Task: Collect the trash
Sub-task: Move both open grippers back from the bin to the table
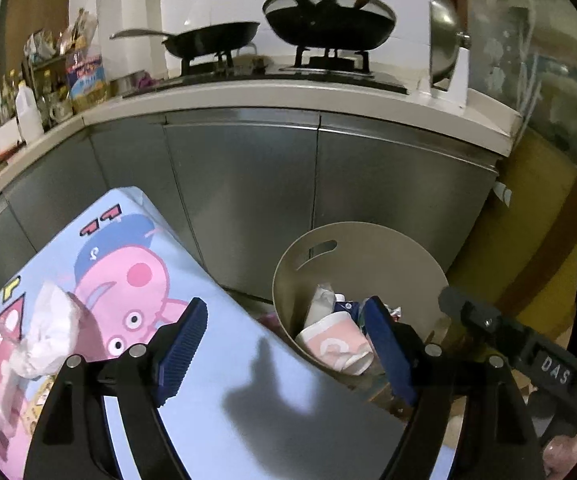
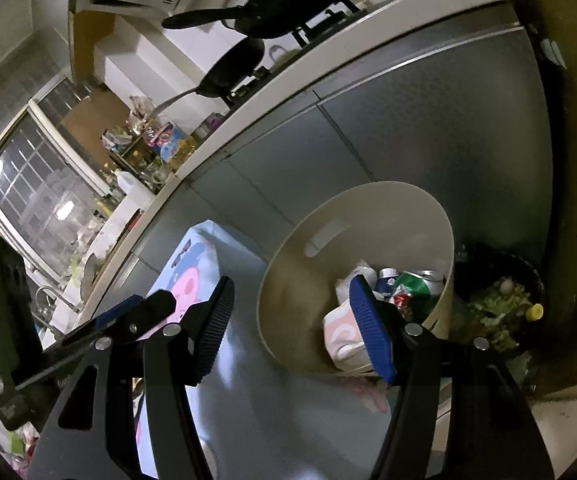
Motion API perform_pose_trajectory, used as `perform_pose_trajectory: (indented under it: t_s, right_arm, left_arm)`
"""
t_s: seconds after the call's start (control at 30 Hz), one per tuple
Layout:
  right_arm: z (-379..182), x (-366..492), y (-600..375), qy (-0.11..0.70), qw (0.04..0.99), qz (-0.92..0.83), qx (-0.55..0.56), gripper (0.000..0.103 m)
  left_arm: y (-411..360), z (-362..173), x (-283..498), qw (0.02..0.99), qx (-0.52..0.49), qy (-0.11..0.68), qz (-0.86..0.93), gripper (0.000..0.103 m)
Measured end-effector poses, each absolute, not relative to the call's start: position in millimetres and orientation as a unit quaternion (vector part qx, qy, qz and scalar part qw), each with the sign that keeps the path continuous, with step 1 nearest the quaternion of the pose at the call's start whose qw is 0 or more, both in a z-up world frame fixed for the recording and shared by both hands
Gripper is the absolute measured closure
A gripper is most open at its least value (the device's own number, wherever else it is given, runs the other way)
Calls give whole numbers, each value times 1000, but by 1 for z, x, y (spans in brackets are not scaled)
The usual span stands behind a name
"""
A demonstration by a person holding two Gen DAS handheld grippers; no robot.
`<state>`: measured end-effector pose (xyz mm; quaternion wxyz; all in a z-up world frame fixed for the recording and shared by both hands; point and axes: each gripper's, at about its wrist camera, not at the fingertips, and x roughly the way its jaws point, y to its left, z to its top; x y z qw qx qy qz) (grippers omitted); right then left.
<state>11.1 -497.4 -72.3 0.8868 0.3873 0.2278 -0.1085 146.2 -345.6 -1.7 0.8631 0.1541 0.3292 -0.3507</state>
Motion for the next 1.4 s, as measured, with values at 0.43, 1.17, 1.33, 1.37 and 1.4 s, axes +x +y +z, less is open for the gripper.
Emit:
perform_pose_trajectory:
  t_s: [0.43,1.17,1.33,1.37,1.4]
  right_arm:
    - [-51,4,-478,213,896,-106,374,43]
    - [-59,11,-472,229,890,-99,382,43]
    - [-59,12,-472,228,890,-99,382,43]
    - [-58,11,-471,227,890,-100,382,43]
    - [-57,12,-471,226,891,-100,382,43]
  left_arm:
    - [-330,11,126,866,160,317,-352,22]
    - [-315,4,124,875,179,340,-294,17]
    - [-311,6,125,878,179,336,-289,17]
    - [-310,6,124,879,179,335,-289,17]
    - [-309,7,124,879,179,334,-288,17]
